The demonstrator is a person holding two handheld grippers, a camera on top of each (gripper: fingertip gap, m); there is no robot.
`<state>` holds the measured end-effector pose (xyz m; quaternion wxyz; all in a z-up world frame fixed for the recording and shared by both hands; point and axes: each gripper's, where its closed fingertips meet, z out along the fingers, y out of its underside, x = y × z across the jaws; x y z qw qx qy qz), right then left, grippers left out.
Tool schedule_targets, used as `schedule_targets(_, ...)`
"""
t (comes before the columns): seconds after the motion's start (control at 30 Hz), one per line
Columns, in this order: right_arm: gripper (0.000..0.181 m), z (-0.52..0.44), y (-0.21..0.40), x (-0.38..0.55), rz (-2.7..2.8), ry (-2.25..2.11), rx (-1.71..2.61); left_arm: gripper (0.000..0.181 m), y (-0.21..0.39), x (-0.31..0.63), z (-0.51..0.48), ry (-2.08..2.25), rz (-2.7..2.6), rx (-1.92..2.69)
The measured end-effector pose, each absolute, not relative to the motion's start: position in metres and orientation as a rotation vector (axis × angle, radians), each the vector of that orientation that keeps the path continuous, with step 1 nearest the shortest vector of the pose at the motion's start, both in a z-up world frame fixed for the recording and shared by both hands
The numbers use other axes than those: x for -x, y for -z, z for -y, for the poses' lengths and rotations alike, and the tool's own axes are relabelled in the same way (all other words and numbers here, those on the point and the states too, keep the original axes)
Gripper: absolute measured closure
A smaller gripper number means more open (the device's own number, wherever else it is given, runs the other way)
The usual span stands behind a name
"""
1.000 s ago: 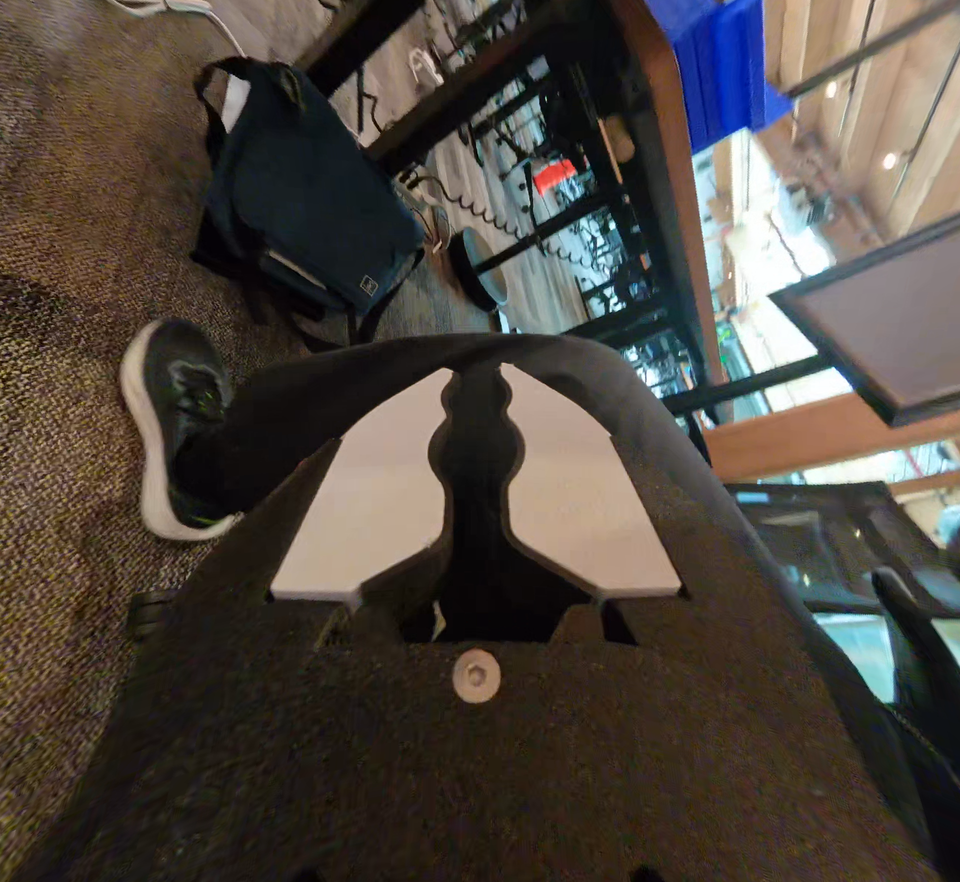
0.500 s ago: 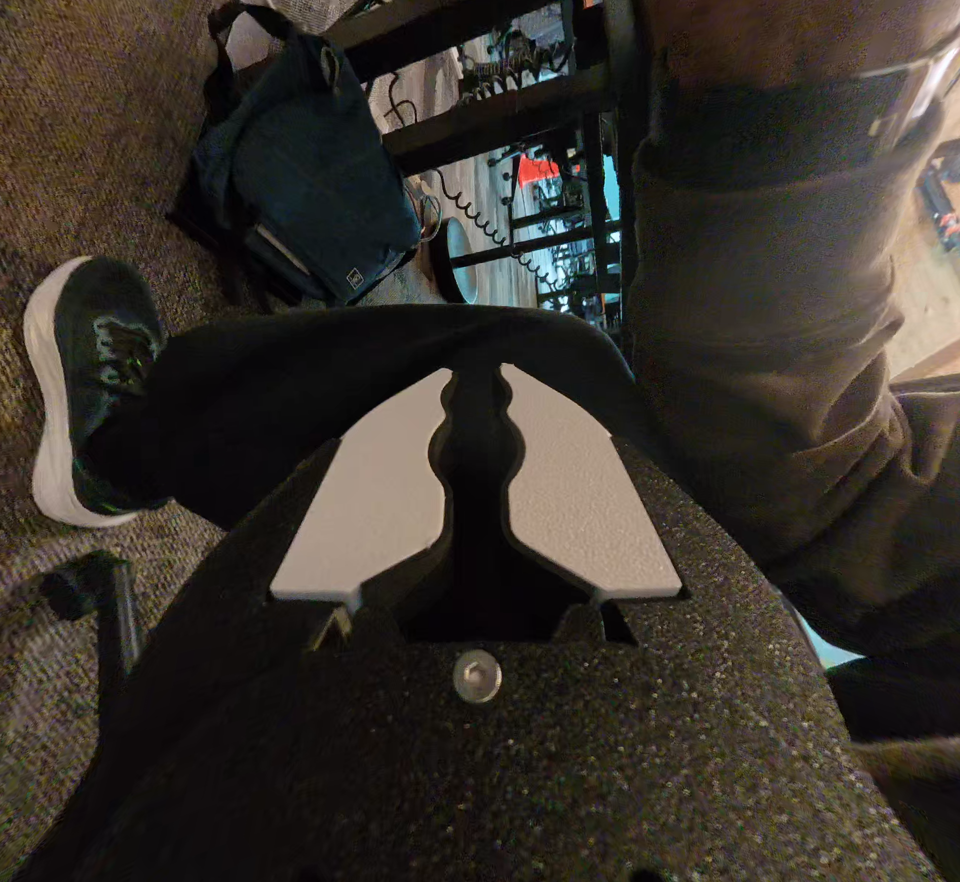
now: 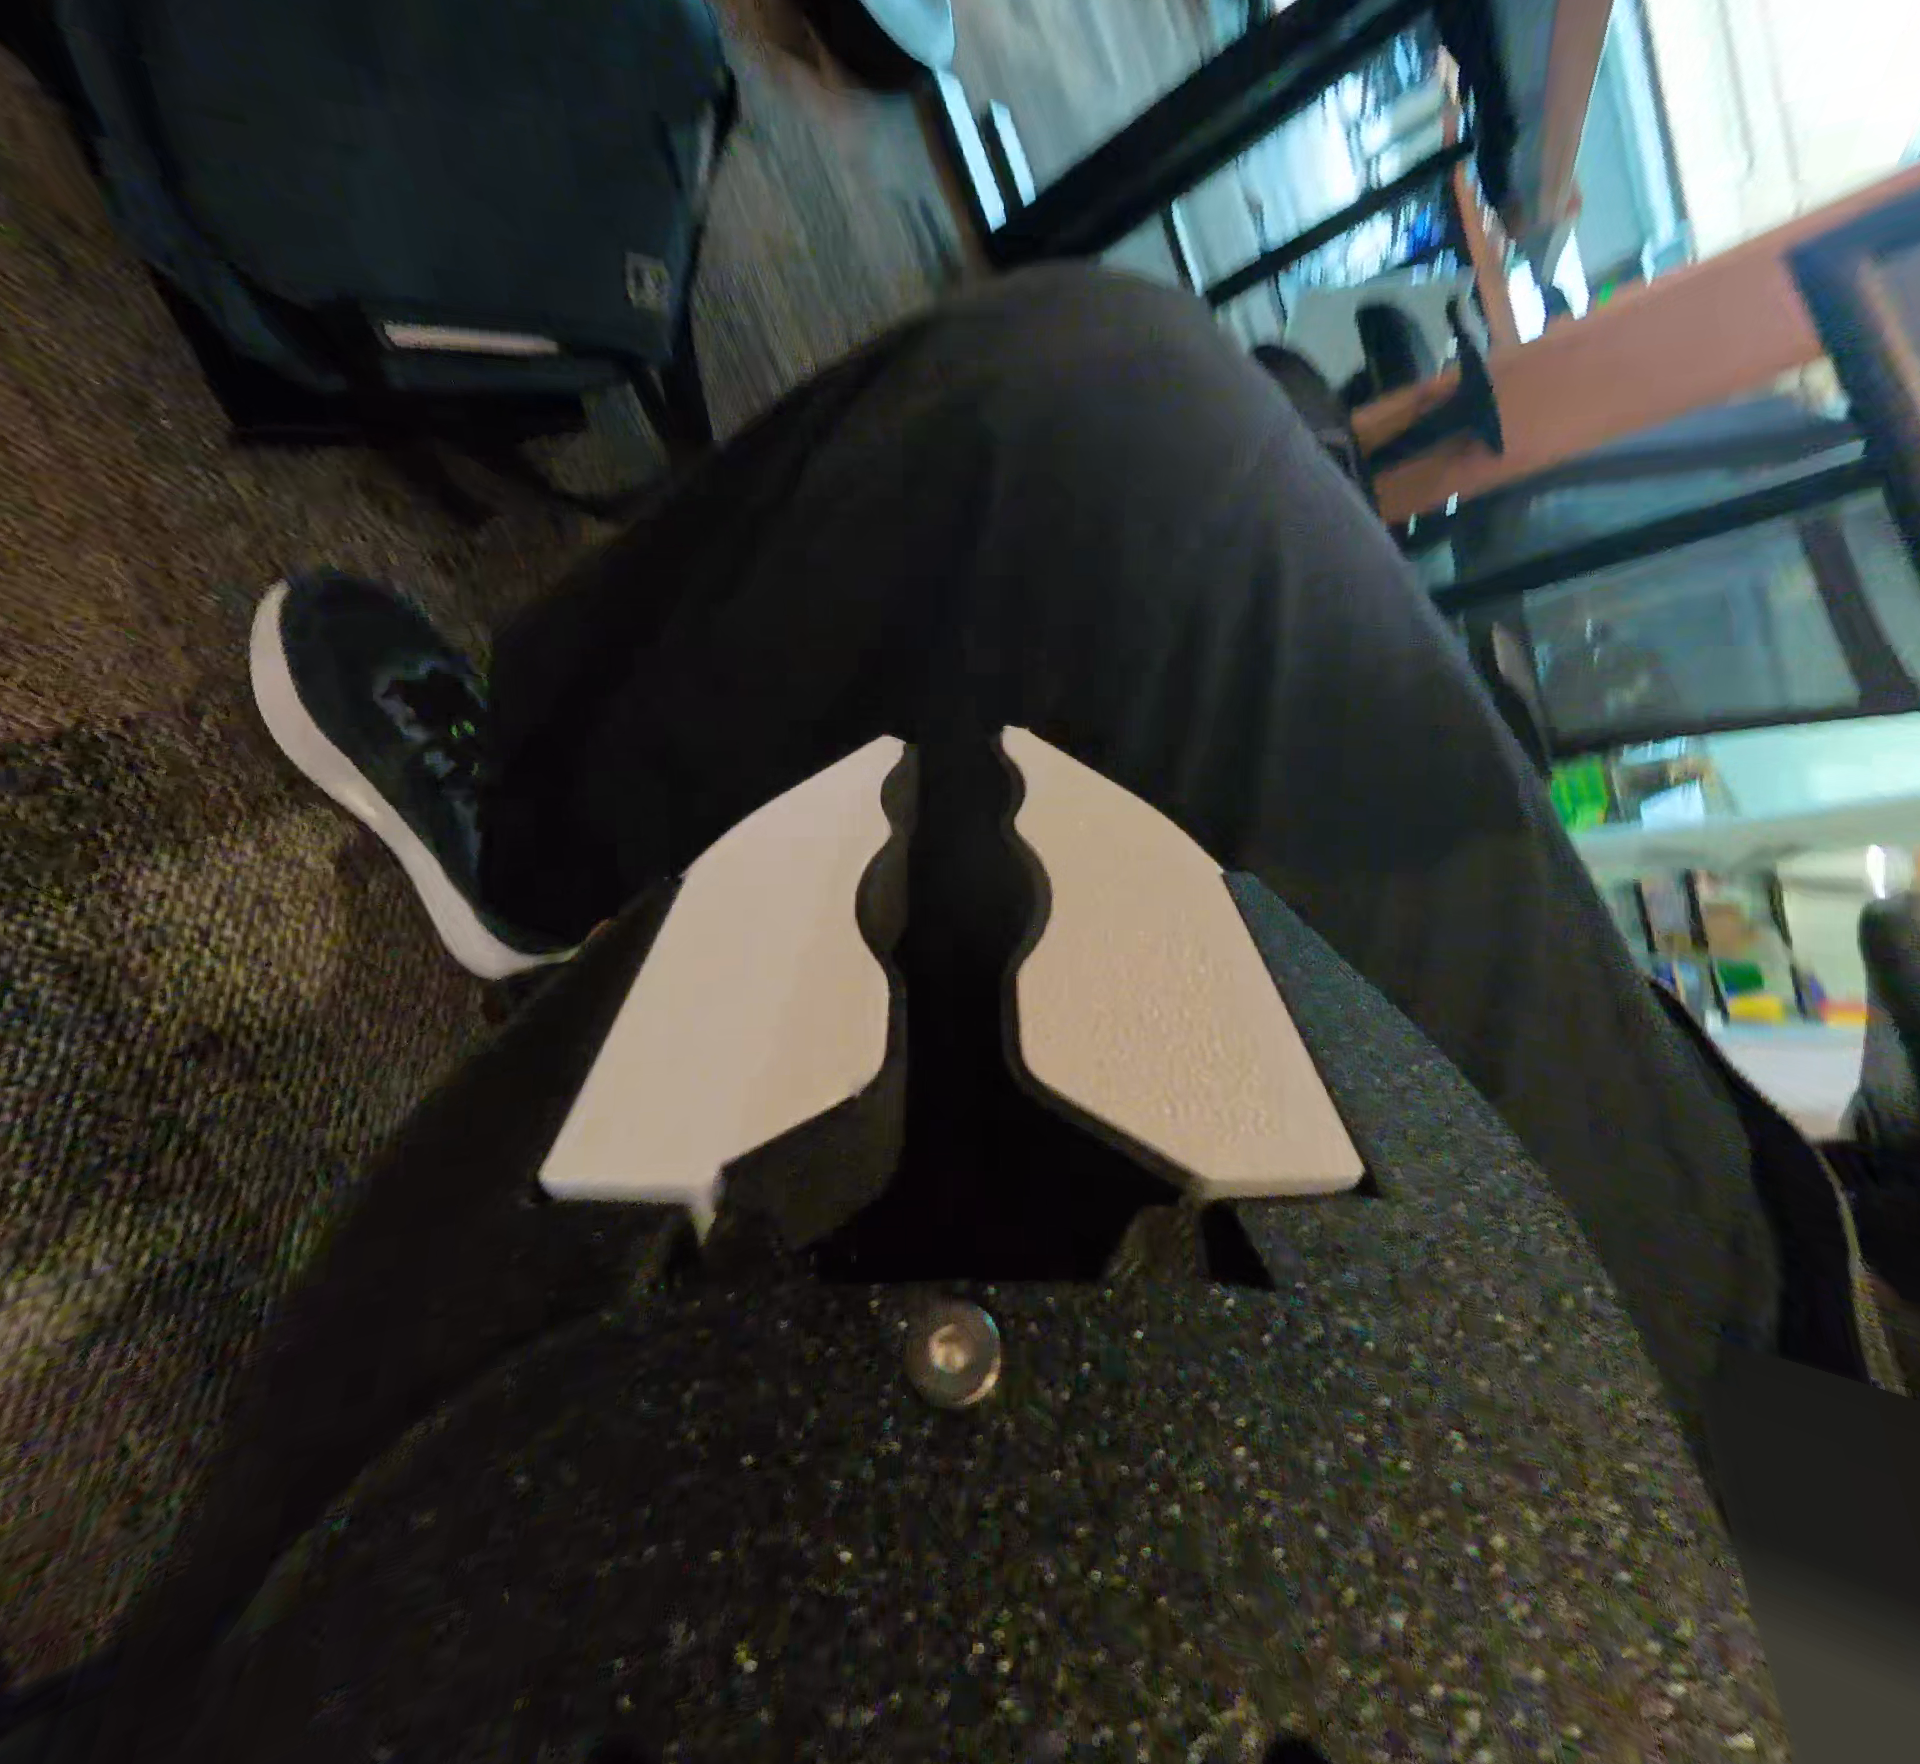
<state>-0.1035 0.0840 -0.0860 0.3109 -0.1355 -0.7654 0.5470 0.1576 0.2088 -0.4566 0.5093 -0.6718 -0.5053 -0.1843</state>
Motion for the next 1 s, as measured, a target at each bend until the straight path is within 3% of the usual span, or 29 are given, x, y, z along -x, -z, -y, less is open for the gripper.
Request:
schedule_targets(0.2,0.116,-0.082,0.155,0.144,2.362,-1.048,0.641,0.168,0.463,-0.223,-0.213,0.460,1.022,1.905)
schedule_targets(0.37,0.116,-0.070,0.196,0.169,2.402,-0.926,0.861,0.172,0.455,-0.245,-0.164,0.352,1.081,1.843)
schedule_targets(0.5,0.115,-0.071,0.196,0.185,2.317,-0.900,1.016,0.167,0.442,-0.240,-0.106,0.244,1.186,1.661)
schedule_targets(0.77,0.093,-0.069,0.171,0.176,2.147,-1.043,0.875,0.165,0.433,-0.218,0.008,0.199,1.407,1.149)
schedule_targets(1.0,0.100,-0.059,0.153,0.153,2.010,-1.110,0.589,0.166,0.434,-0.202,0.001,0.304,1.407,1.004)
